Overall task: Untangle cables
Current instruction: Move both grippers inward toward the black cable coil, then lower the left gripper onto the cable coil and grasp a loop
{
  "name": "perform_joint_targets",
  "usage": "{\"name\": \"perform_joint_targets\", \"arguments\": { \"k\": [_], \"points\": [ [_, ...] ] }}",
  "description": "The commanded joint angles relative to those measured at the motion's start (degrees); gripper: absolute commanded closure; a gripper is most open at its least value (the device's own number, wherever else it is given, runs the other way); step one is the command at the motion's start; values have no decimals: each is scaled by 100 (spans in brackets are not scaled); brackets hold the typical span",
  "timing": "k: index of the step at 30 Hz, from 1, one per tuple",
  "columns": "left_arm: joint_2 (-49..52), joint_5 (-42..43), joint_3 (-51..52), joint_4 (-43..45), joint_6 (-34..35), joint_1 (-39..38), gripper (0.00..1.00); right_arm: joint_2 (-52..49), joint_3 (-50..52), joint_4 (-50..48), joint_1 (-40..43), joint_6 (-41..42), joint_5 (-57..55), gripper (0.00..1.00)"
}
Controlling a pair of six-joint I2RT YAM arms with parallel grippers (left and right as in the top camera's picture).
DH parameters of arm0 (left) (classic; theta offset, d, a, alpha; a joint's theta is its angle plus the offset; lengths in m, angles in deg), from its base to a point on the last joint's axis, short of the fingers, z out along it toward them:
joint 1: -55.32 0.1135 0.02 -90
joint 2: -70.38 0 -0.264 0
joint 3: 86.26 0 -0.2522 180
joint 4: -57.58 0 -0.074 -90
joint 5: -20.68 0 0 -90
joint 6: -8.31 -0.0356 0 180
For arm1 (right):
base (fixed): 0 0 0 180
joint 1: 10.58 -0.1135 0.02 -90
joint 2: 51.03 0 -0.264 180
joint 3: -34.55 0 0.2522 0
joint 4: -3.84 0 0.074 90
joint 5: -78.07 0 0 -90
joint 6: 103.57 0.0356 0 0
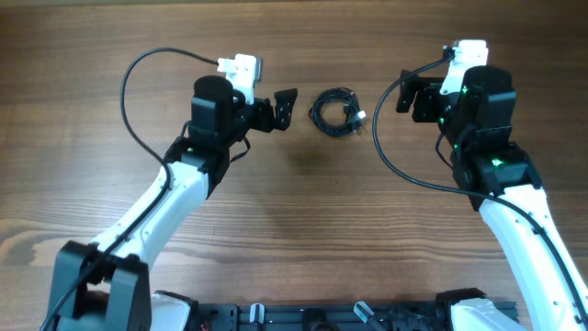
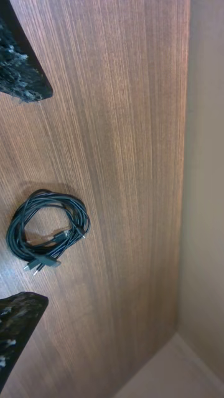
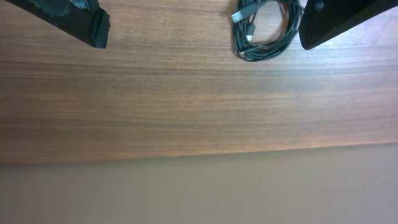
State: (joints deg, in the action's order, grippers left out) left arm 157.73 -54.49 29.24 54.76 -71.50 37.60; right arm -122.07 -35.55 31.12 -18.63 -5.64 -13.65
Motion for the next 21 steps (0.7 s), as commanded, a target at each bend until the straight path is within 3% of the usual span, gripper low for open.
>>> {"name": "perform_joint_targets", "arguments": {
  "k": [1,9,16,21],
  "points": [
    [337,-319,-273,20,-74,-96,0,-120,-138,7,-13,-46,380,0],
    [894,-385,-450,28,-72,-262,0,-562,-138,-15,-13,-184,852,0],
    [1355,-597,-562,90,-74,-422,0,-826,-138,79,-13,732,431,0],
    [1821,-570,-708,90,-76,-605,0,-826,-136,348,-13,931,103,0]
  ]
}}
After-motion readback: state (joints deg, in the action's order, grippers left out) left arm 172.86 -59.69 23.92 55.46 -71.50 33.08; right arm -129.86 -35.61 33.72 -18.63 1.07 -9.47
